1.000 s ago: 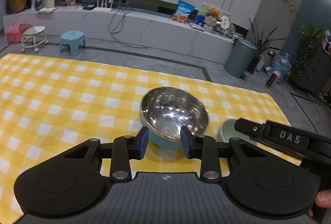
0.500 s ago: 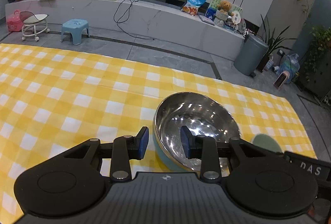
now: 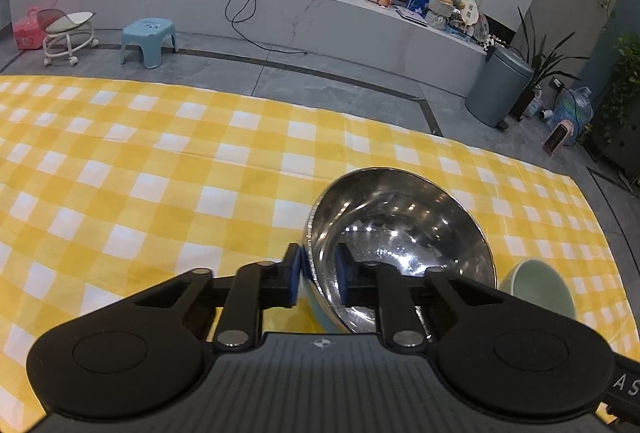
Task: Organize plates and bowls
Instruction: 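Move both grippers to the blue steel bowl and close on its rim, then carry the blue bowl with both grippers and lower it into the orange bowl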
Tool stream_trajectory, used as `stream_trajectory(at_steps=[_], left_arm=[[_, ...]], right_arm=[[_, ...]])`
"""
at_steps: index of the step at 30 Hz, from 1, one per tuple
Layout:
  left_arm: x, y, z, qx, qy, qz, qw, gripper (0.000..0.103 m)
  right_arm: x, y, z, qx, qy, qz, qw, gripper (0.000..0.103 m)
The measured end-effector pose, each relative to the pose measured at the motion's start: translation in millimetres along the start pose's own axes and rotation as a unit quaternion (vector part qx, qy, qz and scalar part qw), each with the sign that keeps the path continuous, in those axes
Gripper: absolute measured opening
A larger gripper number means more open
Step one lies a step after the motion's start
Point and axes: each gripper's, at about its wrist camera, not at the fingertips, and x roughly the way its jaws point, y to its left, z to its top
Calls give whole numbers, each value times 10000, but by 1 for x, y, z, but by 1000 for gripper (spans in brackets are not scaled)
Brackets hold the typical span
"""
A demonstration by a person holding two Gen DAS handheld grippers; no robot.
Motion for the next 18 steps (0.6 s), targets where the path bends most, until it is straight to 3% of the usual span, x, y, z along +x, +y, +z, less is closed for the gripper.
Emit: stream_trajectory(at_steps=[3,9,18], left_arm=[[-2,-1,1,28,28,15,10000,9],[-12,-7,-3,45,244,163,9996,9],[-41,14,-18,-792,757,90,9939,13]], right_arm=[[7,-7,-1,270,201,214,9992,16],[-1,-3,1,274,210,111,9993,12],[-24,5,3,187,529,219,9982,11]])
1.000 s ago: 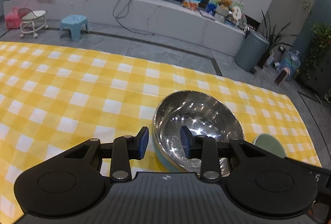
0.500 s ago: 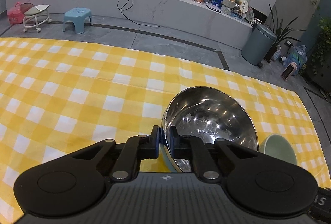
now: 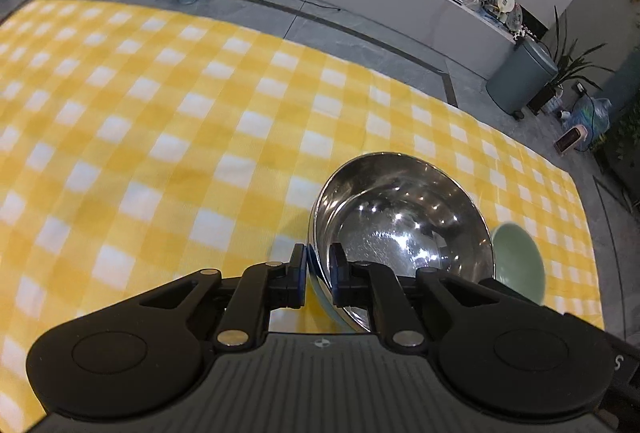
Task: Organize plates and bowls
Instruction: 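Carry the blue bowl with both grippers and lower it into the orange bowl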
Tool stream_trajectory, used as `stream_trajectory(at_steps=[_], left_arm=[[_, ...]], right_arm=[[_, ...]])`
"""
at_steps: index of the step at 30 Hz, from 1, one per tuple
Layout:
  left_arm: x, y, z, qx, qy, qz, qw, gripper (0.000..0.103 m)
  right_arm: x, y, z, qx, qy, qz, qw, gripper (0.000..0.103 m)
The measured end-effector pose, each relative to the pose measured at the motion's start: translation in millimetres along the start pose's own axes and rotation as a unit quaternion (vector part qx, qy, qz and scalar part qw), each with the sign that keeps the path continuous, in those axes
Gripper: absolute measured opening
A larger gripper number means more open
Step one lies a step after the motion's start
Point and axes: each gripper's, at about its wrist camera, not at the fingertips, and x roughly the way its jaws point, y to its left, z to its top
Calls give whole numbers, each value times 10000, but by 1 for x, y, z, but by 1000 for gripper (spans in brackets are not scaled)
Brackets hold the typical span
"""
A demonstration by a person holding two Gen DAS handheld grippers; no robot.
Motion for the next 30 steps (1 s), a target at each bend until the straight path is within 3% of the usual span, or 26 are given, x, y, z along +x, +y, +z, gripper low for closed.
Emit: stream_trajectory(at_steps=[8,23,27,30], left_arm=[[3,4,-5,-158,142,-6,9998,14],[11,-7,-12,396,-202,157,9989,19],[12,-10,-14,560,-284,280,9976,10],[10,-10,-14,545,-270,251,9978,10]], right_arm=[[2,-5,-7,-67,49,-57,9999,10],[15,-5,-13,-278,110,-227,9993,20],[14,-5,-13,-280,59,-214,9994,14],[12,-4,-15,-310,-2,-240,9992,13]])
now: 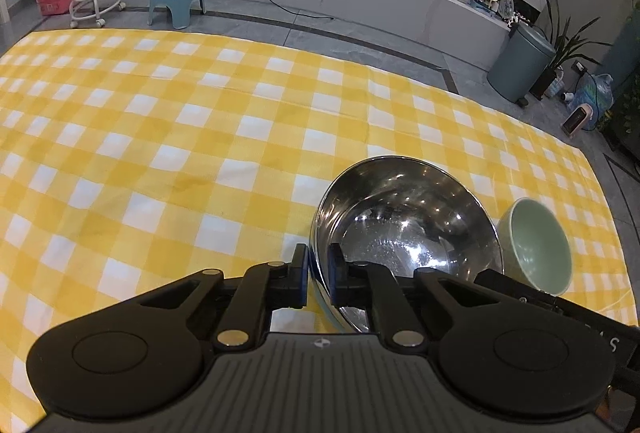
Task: Organize plates and bowls
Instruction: 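Carry the blue bowl with both grippers and lower it into the orange bowl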
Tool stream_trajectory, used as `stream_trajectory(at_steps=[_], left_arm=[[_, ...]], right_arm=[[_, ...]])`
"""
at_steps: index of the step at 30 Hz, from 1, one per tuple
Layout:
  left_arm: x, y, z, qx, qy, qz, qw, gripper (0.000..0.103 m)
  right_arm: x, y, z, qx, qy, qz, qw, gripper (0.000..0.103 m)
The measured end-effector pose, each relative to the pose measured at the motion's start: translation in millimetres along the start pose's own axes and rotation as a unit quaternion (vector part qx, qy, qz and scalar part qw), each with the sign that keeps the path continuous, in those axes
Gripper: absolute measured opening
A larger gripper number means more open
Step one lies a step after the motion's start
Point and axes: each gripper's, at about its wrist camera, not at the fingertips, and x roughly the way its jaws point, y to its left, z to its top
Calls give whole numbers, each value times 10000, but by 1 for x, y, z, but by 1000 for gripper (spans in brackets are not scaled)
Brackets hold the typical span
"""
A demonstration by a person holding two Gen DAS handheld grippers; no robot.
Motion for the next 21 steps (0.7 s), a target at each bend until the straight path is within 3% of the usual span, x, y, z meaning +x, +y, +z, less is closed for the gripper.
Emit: stream_trajectory(at_steps=[8,21], left_arm=[[-29,2,-4,-208,-235,-67,9995,10],[-98,2,-28,-626,-717,-267,9951,10]], right_arm=[[-22,4,0,87,-175,168,9997,11],[-92,23,-19,-28,-802,445,9958,10]])
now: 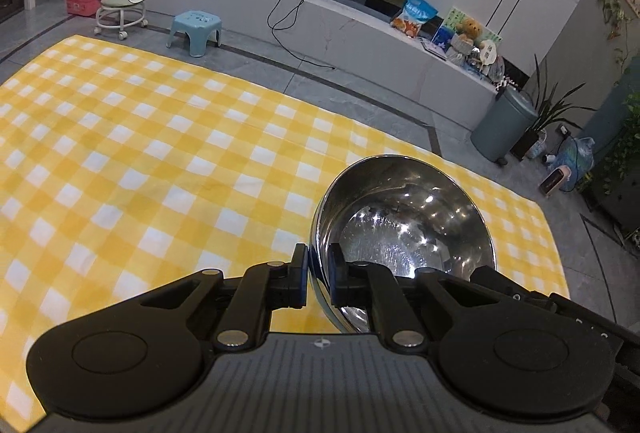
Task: Organize plates and bowls
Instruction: 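Carry the blue bowl with both grippers and lower it into the orange bowl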
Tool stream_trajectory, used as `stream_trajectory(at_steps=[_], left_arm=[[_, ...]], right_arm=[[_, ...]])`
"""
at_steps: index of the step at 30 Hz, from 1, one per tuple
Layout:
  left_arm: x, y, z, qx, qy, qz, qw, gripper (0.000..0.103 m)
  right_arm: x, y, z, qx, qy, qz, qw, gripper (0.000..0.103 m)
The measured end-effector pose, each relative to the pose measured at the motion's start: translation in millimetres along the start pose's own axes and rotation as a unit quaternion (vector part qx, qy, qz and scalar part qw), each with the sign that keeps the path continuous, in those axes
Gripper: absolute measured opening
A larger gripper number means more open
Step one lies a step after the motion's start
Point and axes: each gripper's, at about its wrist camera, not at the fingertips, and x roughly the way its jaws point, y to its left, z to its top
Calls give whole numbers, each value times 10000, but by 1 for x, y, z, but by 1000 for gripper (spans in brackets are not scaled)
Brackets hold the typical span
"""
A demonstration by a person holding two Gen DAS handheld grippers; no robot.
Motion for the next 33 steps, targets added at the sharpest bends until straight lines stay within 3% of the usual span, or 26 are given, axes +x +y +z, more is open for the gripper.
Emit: stream_trajectory(at_steps=[9,18,25,33], left_arm=[[-33,8,-25,-224,-13,-275,9994,10],[-55,18,-62,-389,121,-439,9982,10],[-48,21,-85,-475,434,-408,9971,10],[-37,22,-95,-523,677,-380,9956,11]], right_arm=[[-51,4,-24,-64,-241,-38,9997,11],[-91,-8,-66,414,-440,76,9981,11],[-98,-19,-88,707,-404,-92,9966,11],[-92,-29,-91,704,-319,-172,9969,10]])
